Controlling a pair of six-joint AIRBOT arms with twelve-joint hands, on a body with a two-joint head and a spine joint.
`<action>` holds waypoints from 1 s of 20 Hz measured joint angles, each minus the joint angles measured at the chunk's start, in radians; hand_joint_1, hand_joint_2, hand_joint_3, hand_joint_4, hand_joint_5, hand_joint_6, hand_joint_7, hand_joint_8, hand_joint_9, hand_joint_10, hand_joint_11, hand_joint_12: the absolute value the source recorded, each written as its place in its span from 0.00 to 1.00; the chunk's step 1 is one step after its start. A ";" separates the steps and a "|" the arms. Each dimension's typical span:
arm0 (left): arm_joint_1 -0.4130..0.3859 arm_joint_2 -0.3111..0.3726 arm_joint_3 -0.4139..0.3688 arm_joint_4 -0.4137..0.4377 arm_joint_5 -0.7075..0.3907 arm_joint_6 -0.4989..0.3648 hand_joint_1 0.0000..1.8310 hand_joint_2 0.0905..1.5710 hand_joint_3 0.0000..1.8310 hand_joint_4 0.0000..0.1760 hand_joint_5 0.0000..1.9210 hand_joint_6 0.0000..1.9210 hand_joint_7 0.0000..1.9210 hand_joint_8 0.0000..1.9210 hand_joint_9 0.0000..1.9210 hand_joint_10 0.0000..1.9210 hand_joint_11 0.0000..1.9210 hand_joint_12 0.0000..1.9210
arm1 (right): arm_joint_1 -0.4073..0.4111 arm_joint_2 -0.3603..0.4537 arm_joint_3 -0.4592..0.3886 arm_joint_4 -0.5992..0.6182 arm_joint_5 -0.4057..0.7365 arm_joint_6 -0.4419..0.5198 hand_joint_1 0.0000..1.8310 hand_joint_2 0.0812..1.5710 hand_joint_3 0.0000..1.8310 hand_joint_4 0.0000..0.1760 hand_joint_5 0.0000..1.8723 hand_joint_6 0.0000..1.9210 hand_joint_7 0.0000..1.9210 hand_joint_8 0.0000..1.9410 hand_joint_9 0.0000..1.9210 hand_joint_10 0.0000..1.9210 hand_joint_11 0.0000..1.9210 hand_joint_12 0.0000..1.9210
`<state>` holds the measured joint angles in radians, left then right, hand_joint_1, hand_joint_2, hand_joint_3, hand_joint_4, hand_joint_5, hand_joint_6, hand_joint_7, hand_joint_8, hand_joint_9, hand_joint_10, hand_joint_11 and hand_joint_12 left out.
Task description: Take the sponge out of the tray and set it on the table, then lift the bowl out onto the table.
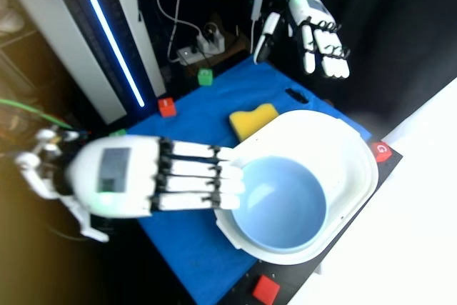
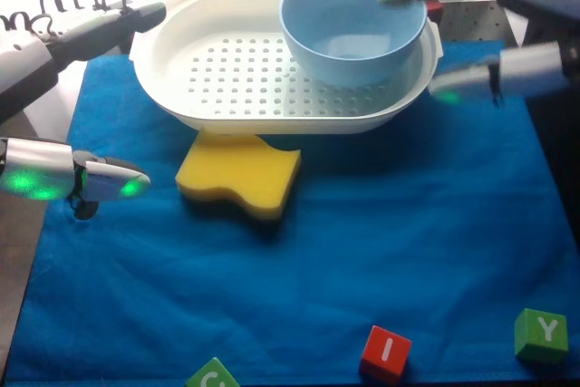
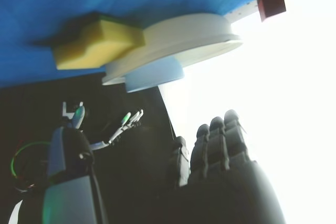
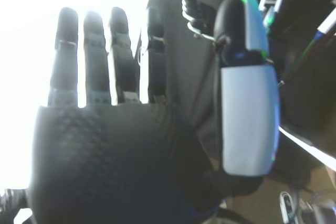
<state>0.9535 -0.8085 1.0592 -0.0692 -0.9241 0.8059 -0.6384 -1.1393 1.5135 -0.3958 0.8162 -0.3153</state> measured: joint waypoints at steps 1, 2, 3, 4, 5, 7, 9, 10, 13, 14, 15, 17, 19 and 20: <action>0.000 0.000 0.000 0.002 0.000 0.000 0.43 0.49 0.00 0.83 0.05 0.01 0.00 0.00 0.00 0.00 0.00 0.00 | 0.010 -0.012 0.014 0.008 -0.005 0.000 0.40 0.61 0.00 0.68 0.24 0.00 0.18 0.00 0.14 0.00 0.00 0.34; 0.000 -0.001 0.000 0.000 -0.001 0.000 0.43 0.49 0.00 0.76 0.06 0.01 0.00 0.00 0.00 0.00 0.00 0.00 | 0.024 -0.027 0.029 0.006 -0.020 0.000 0.39 0.61 0.00 0.82 0.23 0.00 0.17 0.00 0.13 0.00 0.00 0.32; 0.000 -0.005 0.003 -0.003 0.000 0.000 0.41 0.50 0.00 0.88 0.05 0.01 0.00 0.00 0.00 0.00 0.00 0.00 | 0.042 -0.046 0.044 -0.014 -0.054 -0.001 0.40 0.61 0.00 0.80 0.23 0.00 0.17 0.00 0.12 0.00 0.00 0.31; 0.000 -0.006 0.003 -0.003 0.003 0.000 0.40 0.50 0.00 0.90 0.05 0.00 0.00 0.00 0.00 0.00 0.00 0.00 | 0.059 -0.063 0.056 -0.034 -0.081 -0.001 0.42 0.61 0.00 0.79 0.24 0.00 0.18 0.00 0.13 0.00 0.00 0.34; 0.000 -0.006 0.003 0.001 0.003 0.000 0.41 0.50 0.00 0.85 0.06 0.01 0.00 0.00 0.00 0.00 0.00 0.00 | 0.078 -0.083 0.069 -0.047 -0.101 0.000 0.42 0.61 0.00 0.79 0.24 0.00 0.18 0.00 0.13 0.00 0.00 0.34; 0.000 -0.013 0.003 -0.003 0.004 0.000 0.42 0.50 0.00 0.82 0.06 0.01 0.00 0.00 0.00 0.00 0.00 0.00 | 0.106 -0.122 0.103 -0.058 -0.121 0.001 0.44 0.61 0.00 0.73 0.27 0.00 0.19 0.00 0.14 0.00 0.00 0.36; 0.000 -0.013 0.005 0.002 0.012 0.000 0.41 0.51 0.00 0.83 0.06 0.00 0.00 0.00 0.00 0.00 0.00 0.00 | 0.125 -0.163 0.137 -0.069 -0.164 0.000 0.44 0.61 0.00 0.71 0.29 0.00 0.21 0.00 0.18 0.01 0.00 0.43; 0.000 -0.013 0.006 0.002 0.012 0.000 0.41 0.51 0.00 0.85 0.06 0.00 0.00 0.00 0.00 0.00 0.00 0.00 | 0.126 -0.172 0.145 -0.070 -0.172 0.000 0.44 0.60 0.00 0.65 0.29 0.00 0.23 0.00 0.20 0.01 0.00 0.47; 0.000 -0.017 0.006 0.005 0.012 -0.001 0.41 0.50 0.00 0.87 0.07 0.01 0.00 0.00 0.00 0.00 0.00 0.00 | 0.130 -0.201 0.168 -0.073 -0.207 0.000 0.44 0.60 0.00 0.52 0.30 0.00 0.24 0.00 0.23 0.00 0.00 0.50; 0.000 -0.020 0.006 0.005 0.013 -0.001 0.41 0.50 0.00 0.86 0.07 0.01 0.00 0.00 0.00 0.00 0.00 0.00 | 0.130 -0.205 0.170 -0.079 -0.217 0.000 0.43 0.60 0.00 0.50 0.31 0.00 0.25 0.00 0.23 0.00 0.00 0.50; 0.000 -0.023 0.006 0.008 0.015 -0.002 0.41 0.50 0.00 0.87 0.07 0.00 0.00 0.00 0.00 0.00 0.00 0.00 | 0.130 -0.210 0.172 -0.083 -0.236 0.001 0.40 0.61 0.00 0.52 0.30 0.00 0.24 0.00 0.21 0.00 0.00 0.46; 0.000 -0.023 0.006 0.013 0.014 -0.006 0.40 0.50 0.00 0.80 0.07 0.00 0.00 0.00 0.00 0.00 0.00 0.00 | 0.130 -0.213 0.176 -0.092 -0.261 0.000 0.38 0.61 0.00 0.51 0.29 0.00 0.24 0.00 0.20 0.00 0.00 0.44; 0.000 -0.023 0.006 0.011 0.015 -0.010 0.38 0.50 0.00 0.89 0.07 0.00 0.00 0.00 0.00 0.00 0.00 0.00 | 0.130 -0.213 0.182 -0.091 -0.280 0.001 0.39 0.61 0.00 0.39 0.30 0.00 0.25 0.00 0.21 0.00 0.00 0.46; 0.000 -0.023 0.006 0.011 0.015 -0.010 0.40 0.50 0.00 0.86 0.07 0.00 0.01 0.00 0.00 0.00 0.00 0.00 | 0.130 -0.213 0.182 -0.091 -0.284 0.001 0.39 0.61 0.00 0.37 0.30 0.00 0.25 0.00 0.21 0.00 0.00 0.47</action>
<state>0.9535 -0.8318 1.0653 -0.0586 -0.9092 0.7959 -0.5079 -1.3521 1.6958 -0.4866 0.5320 -0.3145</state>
